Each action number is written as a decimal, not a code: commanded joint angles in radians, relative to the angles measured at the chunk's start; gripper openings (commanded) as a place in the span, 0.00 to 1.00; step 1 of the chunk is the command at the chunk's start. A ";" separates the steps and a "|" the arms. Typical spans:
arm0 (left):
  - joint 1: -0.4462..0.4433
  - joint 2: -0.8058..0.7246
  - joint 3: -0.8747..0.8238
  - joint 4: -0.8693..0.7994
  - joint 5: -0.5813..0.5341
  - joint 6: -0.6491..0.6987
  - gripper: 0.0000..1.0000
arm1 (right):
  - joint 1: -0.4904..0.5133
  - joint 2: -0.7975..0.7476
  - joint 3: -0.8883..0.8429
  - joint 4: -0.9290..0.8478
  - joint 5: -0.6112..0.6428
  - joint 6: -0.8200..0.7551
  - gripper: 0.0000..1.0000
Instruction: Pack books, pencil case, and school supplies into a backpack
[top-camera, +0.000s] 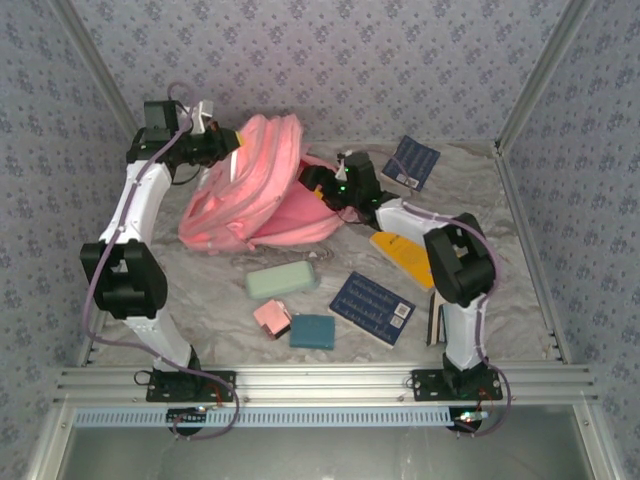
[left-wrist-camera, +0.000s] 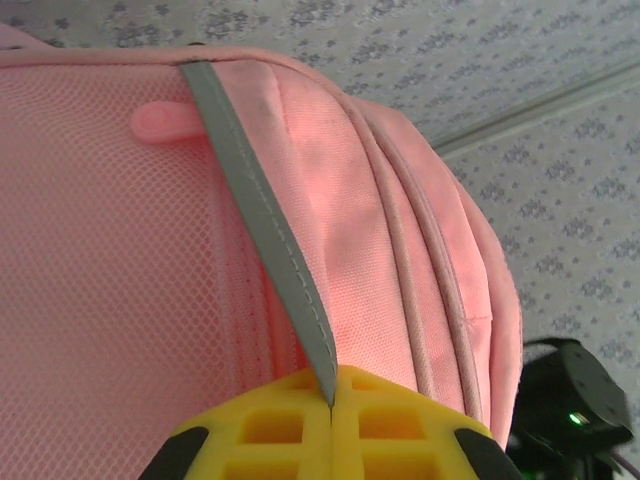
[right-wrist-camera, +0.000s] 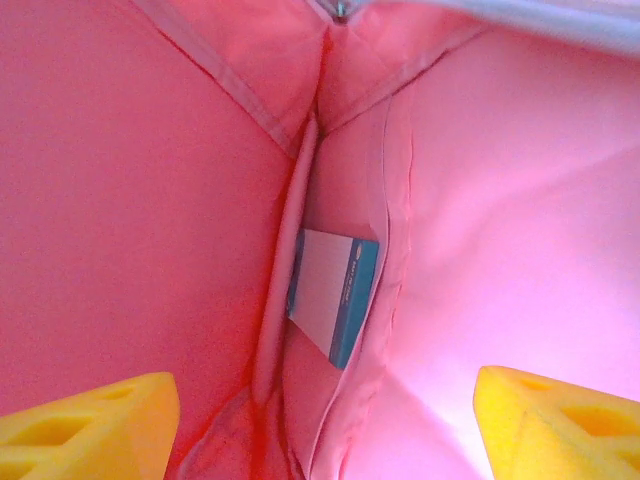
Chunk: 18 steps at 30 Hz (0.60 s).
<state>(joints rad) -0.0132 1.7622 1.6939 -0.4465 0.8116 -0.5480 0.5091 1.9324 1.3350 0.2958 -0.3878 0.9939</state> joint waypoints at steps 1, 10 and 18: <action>-0.022 -0.082 -0.047 0.082 -0.085 -0.076 0.00 | -0.001 -0.154 -0.057 -0.119 0.068 -0.182 0.78; -0.094 -0.164 -0.264 0.219 -0.164 -0.201 0.00 | 0.223 -0.477 -0.219 -0.602 0.461 -0.590 0.79; -0.105 -0.190 -0.379 0.262 -0.216 -0.150 0.00 | 0.560 -0.366 -0.102 -0.889 0.467 -0.707 0.79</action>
<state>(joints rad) -0.1265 1.6249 1.3293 -0.2600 0.6292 -0.7189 1.0031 1.5146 1.1542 -0.4171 0.0387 0.3653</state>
